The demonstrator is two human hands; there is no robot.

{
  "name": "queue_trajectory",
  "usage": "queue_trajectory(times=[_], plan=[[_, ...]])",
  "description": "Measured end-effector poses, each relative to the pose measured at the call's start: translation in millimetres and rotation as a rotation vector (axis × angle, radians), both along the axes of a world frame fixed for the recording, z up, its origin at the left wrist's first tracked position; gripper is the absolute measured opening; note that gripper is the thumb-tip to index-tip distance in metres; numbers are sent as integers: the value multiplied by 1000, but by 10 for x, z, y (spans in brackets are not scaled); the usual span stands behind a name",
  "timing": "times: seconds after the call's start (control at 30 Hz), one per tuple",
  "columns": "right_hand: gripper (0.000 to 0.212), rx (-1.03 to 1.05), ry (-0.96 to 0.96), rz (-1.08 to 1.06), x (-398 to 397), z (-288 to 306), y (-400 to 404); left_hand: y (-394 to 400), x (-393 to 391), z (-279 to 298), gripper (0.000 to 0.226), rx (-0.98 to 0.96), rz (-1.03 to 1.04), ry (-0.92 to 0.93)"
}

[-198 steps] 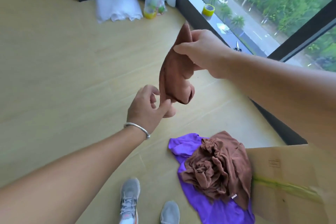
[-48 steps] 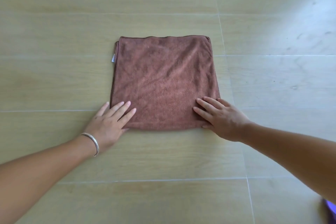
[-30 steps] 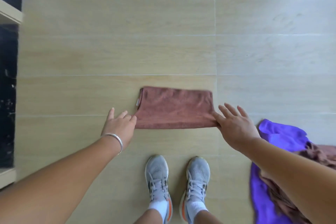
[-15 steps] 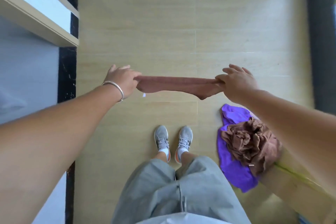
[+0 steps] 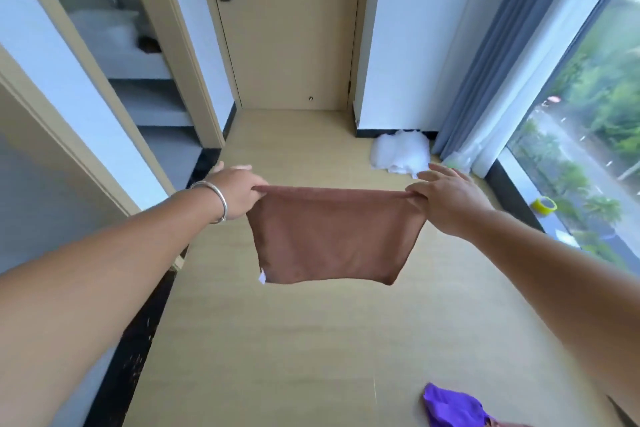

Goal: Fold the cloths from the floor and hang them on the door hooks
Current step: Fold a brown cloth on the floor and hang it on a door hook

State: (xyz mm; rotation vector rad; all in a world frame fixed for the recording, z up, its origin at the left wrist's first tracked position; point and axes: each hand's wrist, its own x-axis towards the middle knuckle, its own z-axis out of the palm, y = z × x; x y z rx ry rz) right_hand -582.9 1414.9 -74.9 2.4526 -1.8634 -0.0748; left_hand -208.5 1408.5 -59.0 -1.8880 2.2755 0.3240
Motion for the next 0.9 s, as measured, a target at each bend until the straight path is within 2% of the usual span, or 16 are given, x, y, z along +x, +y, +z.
queue_trajectory(times=[0.3, 0.43, 0.67, 0.9], plan=[[39, -258, -61, 10, -117, 1460, -316, -259, -87, 1601, 38, -298, -3, 32], [38, -333, -114, 28, -200, 2093, -421, -319, -123, 2153, 34, -442, 20, 117], [40, -451, -115, 61, -323, 2849, -466, -250, -268, 2845, 36, -708, 73, 20], [38, -493, -162, 98, -398, 3095, -529, -157, -299, 3087, 38, -836, 106, -167]])
